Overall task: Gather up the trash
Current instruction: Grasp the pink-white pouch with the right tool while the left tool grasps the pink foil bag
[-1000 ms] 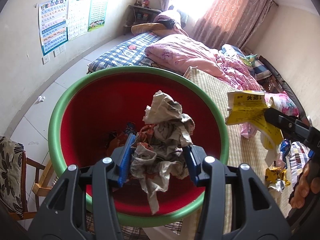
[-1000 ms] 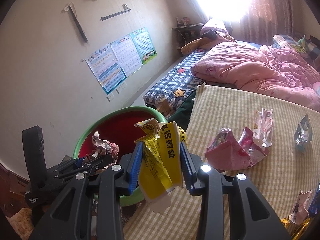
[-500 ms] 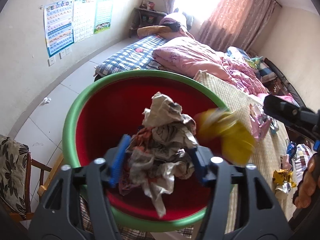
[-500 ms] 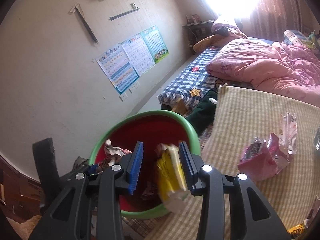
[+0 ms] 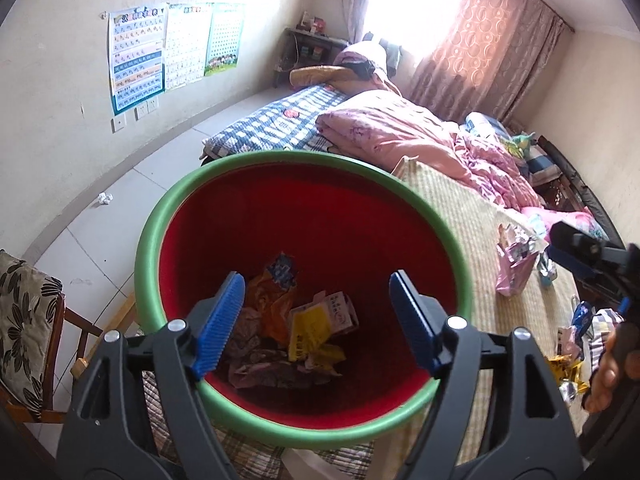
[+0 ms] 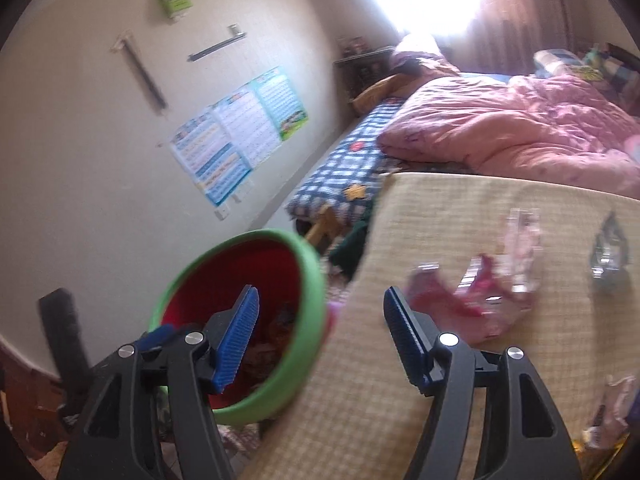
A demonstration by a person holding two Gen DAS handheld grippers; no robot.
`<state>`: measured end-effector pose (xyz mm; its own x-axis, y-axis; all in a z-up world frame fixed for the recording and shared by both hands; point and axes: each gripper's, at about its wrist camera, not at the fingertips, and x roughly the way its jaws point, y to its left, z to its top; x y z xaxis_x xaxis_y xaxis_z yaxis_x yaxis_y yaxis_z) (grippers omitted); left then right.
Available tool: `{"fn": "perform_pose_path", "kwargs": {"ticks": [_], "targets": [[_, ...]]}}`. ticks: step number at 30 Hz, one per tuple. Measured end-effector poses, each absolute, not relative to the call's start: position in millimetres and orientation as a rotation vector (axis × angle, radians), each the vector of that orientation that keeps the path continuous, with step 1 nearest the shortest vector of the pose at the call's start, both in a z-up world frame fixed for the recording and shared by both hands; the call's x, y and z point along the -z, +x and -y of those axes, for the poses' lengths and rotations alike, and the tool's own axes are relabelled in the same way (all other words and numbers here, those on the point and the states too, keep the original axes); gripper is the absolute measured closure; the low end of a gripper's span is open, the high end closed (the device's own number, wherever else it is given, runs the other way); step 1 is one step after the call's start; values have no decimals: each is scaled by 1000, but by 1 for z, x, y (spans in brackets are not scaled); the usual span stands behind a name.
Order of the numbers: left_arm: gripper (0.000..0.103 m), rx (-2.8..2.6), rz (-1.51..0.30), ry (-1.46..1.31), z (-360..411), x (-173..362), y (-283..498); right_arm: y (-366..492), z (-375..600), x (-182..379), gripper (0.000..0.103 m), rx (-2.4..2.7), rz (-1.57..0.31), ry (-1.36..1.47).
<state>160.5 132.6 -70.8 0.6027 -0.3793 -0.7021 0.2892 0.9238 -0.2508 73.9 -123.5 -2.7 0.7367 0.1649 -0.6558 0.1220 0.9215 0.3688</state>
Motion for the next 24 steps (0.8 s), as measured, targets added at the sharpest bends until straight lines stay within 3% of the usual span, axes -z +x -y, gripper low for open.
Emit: {"fn": "perform_pose_path", "kwargs": {"ticks": [2,14,16,18,21,24], "targets": [[31,386,-828,-117,-130,68,156,73,151,7,30,55,-733,411],[29,393,-842,-103,-97,62,124,126,272,89,30,273,-941,536],[29,419,-837,-101,-87,59,121,130,274,97,44,246,-957,554],[28,463,-831,-87,-69,55,119,130,275,94,68,203,-952,557],[28,532,-816,-56,-41,48,117,118,278,83,75,155,-936,568],[17,634,-795,-3,-3,41,117,97,279,63,76,126,-892,536]]}}
